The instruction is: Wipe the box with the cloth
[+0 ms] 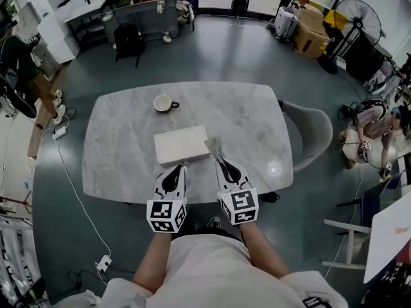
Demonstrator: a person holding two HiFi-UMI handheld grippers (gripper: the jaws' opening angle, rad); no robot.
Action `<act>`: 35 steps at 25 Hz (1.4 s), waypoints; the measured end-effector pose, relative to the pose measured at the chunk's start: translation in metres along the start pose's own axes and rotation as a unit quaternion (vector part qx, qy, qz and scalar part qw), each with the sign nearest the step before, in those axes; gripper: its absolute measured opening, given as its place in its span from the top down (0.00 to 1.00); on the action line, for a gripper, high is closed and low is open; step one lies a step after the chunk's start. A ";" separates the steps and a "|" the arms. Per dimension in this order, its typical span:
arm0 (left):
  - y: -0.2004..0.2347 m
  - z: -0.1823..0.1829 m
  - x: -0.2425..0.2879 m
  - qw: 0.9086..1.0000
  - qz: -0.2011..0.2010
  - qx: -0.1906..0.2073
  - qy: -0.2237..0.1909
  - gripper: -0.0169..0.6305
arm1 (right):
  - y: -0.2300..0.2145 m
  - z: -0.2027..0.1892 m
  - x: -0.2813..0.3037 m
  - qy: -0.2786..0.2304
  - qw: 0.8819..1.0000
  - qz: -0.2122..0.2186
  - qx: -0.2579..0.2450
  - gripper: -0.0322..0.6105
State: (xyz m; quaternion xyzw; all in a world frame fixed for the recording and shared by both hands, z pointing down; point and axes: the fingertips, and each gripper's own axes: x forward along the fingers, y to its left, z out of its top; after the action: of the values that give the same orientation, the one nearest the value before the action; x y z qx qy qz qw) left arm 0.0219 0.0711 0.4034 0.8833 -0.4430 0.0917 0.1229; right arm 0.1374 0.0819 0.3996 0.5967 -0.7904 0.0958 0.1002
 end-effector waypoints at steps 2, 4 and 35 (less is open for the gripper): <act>-0.005 0.016 -0.001 1.000 -0.003 0.010 -0.015 0.94 | -0.005 0.020 -0.006 -0.025 1.000 -0.006 -0.005 0.90; -0.011 0.029 -0.005 0.999 -0.003 0.015 -0.028 0.94 | -0.006 0.035 -0.016 -0.042 0.999 -0.008 -0.010 0.90; -0.012 0.124 -0.022 0.990 0.022 0.045 -0.129 0.94 | -0.013 0.123 -0.033 -0.138 0.990 -0.021 -0.036 0.90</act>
State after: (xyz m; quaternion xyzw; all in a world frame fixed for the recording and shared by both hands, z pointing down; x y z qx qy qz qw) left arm 0.0249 0.0576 0.2774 0.8824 -0.4699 -0.0002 0.0229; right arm 0.1533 0.0760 0.2730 0.6169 -0.7867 -0.0178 0.0139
